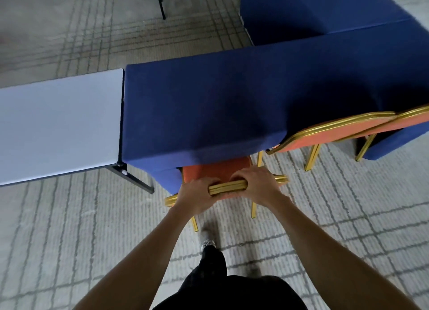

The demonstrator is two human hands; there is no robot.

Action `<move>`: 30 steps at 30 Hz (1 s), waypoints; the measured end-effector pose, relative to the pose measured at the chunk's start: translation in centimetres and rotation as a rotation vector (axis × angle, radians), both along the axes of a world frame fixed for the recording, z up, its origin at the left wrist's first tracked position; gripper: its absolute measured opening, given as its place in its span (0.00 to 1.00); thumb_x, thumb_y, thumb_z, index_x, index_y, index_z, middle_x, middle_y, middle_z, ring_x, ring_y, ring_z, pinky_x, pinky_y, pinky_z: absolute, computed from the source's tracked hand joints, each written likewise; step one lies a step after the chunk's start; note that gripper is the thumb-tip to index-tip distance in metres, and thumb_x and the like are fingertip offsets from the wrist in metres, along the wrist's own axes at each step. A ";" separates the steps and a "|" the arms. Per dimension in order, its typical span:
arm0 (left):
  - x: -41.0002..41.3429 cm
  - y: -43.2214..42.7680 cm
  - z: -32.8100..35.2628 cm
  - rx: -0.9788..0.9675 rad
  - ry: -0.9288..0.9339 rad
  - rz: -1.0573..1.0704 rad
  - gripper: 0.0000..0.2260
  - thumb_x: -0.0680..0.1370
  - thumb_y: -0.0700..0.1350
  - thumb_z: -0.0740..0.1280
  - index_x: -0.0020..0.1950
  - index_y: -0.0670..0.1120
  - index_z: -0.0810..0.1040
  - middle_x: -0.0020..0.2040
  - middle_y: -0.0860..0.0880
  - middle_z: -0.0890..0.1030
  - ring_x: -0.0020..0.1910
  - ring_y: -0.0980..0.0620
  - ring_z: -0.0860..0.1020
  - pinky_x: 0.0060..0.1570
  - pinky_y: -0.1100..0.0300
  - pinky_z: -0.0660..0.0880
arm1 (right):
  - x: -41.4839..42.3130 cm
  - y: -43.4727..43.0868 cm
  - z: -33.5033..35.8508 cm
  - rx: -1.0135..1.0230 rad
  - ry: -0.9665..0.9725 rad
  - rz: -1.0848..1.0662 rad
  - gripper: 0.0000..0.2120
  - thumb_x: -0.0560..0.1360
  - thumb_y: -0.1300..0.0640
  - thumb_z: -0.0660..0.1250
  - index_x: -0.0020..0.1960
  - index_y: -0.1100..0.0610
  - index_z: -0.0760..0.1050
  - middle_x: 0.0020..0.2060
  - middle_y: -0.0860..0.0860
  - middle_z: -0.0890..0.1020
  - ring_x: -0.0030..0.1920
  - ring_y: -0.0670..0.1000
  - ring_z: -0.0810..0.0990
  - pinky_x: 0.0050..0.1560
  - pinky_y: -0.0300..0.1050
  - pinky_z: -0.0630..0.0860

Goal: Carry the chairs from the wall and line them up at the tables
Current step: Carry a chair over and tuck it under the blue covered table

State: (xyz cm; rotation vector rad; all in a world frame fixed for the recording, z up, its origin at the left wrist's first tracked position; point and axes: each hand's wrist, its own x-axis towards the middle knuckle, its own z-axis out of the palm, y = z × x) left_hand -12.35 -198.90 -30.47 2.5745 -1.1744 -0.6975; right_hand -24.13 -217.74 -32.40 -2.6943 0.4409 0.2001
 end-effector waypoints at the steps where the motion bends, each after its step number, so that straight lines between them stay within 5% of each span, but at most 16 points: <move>1: -0.9 0.5 -0.3 0.029 0.015 0.014 0.24 0.74 0.74 0.61 0.66 0.67 0.75 0.55 0.61 0.83 0.53 0.54 0.80 0.50 0.56 0.74 | -0.9 0.5 -0.2 -0.007 0.007 0.015 0.21 0.72 0.33 0.70 0.61 0.39 0.78 0.53 0.41 0.82 0.58 0.49 0.77 0.63 0.50 0.68; 10: -10.3 4.2 -3.8 0.087 0.024 0.198 0.23 0.71 0.72 0.67 0.64 0.69 0.74 0.50 0.60 0.83 0.51 0.52 0.81 0.48 0.55 0.77 | -9.5 5.1 -4.4 0.045 -0.016 -0.005 0.19 0.77 0.39 0.64 0.65 0.42 0.78 0.61 0.41 0.81 0.65 0.51 0.75 0.69 0.53 0.65; 15: -10.8 4.5 -3.8 0.047 0.130 0.375 0.28 0.63 0.68 0.73 0.61 0.62 0.80 0.53 0.57 0.84 0.54 0.51 0.81 0.55 0.50 0.78 | -9.6 5.3 -4.4 0.103 -0.057 -0.056 0.22 0.74 0.41 0.72 0.65 0.46 0.79 0.59 0.43 0.83 0.62 0.51 0.77 0.66 0.51 0.67; 18: -12.1 5.3 -3.5 -0.134 0.199 0.470 0.20 0.69 0.59 0.77 0.59 0.55 0.83 0.54 0.53 0.84 0.54 0.50 0.81 0.56 0.51 0.77 | -10.6 5.6 -4.3 0.208 -0.125 -0.091 0.19 0.72 0.47 0.72 0.63 0.48 0.79 0.58 0.44 0.83 0.61 0.51 0.78 0.66 0.54 0.71; 21: -15.5 6.5 -3.0 -0.490 0.173 0.745 0.11 0.74 0.51 0.77 0.55 0.54 0.83 0.53 0.55 0.82 0.52 0.54 0.80 0.53 0.56 0.75 | -13.4 7.4 -3.2 0.376 -0.388 -0.293 0.15 0.74 0.53 0.71 0.60 0.50 0.80 0.56 0.44 0.82 0.59 0.44 0.77 0.64 0.42 0.71; 24: -17.9 6.9 -3.0 -0.559 0.185 1.103 0.07 0.77 0.56 0.72 0.47 0.53 0.80 0.49 0.53 0.81 0.51 0.50 0.80 0.50 0.54 0.75 | -15.7 9.6 -1.8 0.659 -0.467 -0.740 0.07 0.76 0.50 0.68 0.48 0.53 0.78 0.41 0.45 0.80 0.43 0.45 0.78 0.47 0.42 0.74; 26: -17.8 7.0 -3.8 -0.457 0.508 1.314 0.18 0.77 0.62 0.67 0.45 0.48 0.78 0.45 0.48 0.81 0.47 0.45 0.81 0.50 0.50 0.76 | -15.9 10.2 -2.0 0.970 -0.242 -0.965 0.21 0.76 0.39 0.66 0.47 0.58 0.78 0.37 0.53 0.81 0.39 0.55 0.80 0.44 0.51 0.78; 28: -17.0 6.6 -3.8 -0.458 1.068 1.449 0.22 0.80 0.62 0.65 0.52 0.42 0.77 0.50 0.42 0.83 0.49 0.39 0.82 0.53 0.47 0.78 | -15.4 9.8 -2.5 1.338 -0.059 -1.119 0.28 0.79 0.37 0.64 0.63 0.62 0.76 0.53 0.60 0.83 0.53 0.59 0.83 0.61 0.58 0.79; 30: -16.0 5.9 -4.0 -0.575 1.424 1.474 0.26 0.80 0.62 0.65 0.61 0.38 0.73 0.59 0.36 0.81 0.57 0.33 0.81 0.56 0.40 0.78 | -14.2 9.1 -2.9 1.595 -0.079 -1.188 0.34 0.80 0.38 0.64 0.76 0.61 0.65 0.67 0.61 0.77 0.66 0.59 0.78 0.70 0.57 0.74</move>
